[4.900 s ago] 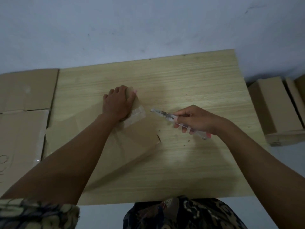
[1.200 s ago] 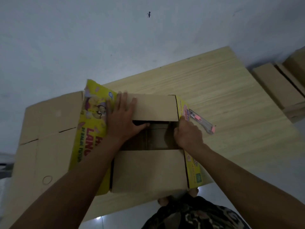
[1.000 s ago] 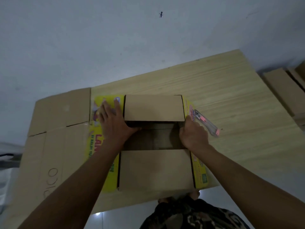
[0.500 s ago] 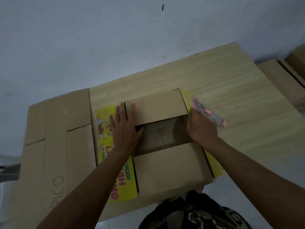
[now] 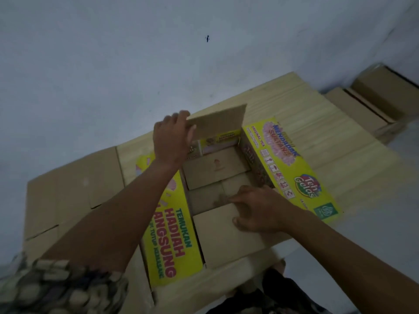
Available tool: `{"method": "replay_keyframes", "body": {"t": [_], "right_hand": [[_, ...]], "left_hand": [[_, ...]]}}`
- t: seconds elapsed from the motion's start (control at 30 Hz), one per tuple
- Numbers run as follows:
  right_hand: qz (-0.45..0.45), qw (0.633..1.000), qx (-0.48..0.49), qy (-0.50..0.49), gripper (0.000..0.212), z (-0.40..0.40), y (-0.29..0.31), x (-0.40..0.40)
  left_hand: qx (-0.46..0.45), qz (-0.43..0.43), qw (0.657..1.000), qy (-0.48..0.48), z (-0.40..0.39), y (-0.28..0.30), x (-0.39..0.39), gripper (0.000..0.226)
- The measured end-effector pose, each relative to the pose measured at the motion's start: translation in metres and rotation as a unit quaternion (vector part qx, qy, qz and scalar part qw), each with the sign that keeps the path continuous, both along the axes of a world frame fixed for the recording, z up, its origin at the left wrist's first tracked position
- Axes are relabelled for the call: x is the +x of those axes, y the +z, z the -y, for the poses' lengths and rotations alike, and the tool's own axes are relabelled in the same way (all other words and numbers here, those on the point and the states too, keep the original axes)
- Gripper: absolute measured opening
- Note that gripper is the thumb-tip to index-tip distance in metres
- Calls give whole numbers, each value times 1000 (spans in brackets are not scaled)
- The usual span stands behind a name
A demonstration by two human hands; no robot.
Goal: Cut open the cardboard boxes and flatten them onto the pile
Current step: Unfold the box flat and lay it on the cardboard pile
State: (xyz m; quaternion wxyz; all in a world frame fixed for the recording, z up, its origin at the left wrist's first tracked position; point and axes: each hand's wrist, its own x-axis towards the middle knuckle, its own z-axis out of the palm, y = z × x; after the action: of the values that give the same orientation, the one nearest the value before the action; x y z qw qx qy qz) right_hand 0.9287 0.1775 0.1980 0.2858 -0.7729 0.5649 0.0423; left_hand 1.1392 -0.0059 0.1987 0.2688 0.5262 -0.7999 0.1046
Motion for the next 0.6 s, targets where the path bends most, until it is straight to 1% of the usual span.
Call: {"method": "replay_keyframes", "body": {"t": [0.07, 0.13, 0.2, 0.23, 0.4, 0.47, 0.5, 0.53, 0.6], "right_hand": [[20, 1000, -7, -12, 61, -1, 1, -1], [29, 999, -28, -11, 56, 0, 1, -2], [30, 997, -72, -2, 50, 2, 2, -5], [34, 995, -94, 0, 47, 3, 3, -7], [51, 981, -188, -7, 38, 1, 7, -18], [57, 973, -221, -16, 37, -2, 10, -22], [58, 969, -237, -23, 36, -4, 13, -24], [61, 965, -255, -30, 34, -5, 15, -26], [70, 955, -285, -44, 29, -11, 19, -31]], "left_hand": [[-13, 12, 1000, 24, 13, 2, -5, 38], [-11, 41, 999, 22, 22, -4, -11, 55], [22, 94, 995, 17, 27, -14, -18, 77], [40, 118, 992, 19, 29, -19, -21, 84], [129, 150, 980, 25, 53, -26, -21, 116], [171, 189, 966, 31, 61, -26, -18, 120], [199, 215, 955, 37, 63, -28, -16, 117], [233, 235, 943, 40, 65, -32, -16, 113], [309, 234, 921, 46, 67, -42, -16, 102]]}}
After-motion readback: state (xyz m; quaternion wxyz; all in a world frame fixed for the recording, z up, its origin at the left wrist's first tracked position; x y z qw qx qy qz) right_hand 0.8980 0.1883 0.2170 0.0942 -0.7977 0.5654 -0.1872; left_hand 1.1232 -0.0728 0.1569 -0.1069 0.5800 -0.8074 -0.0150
